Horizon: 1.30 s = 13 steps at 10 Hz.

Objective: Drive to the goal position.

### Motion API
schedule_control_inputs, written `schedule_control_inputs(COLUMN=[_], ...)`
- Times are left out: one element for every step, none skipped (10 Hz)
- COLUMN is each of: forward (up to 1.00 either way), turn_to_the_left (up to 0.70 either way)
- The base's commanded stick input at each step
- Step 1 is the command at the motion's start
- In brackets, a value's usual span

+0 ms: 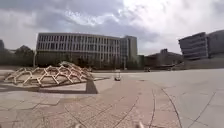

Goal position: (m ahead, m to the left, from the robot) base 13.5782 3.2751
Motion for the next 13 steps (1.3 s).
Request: schedule_control_inputs(forward=[0.70, 0.70, 0.70, 0.70, 0.70, 0.70, 0.70, 0.70, 0.70, 0.70, 0.70, 0.70, 0.70], turn_to_the_left=[0.00, 0.00, 0.00, 0.00, 0.00, 0.00, 0.00, 0.00, 0.00, 0.00, 0.00, 0.00, 0.00])
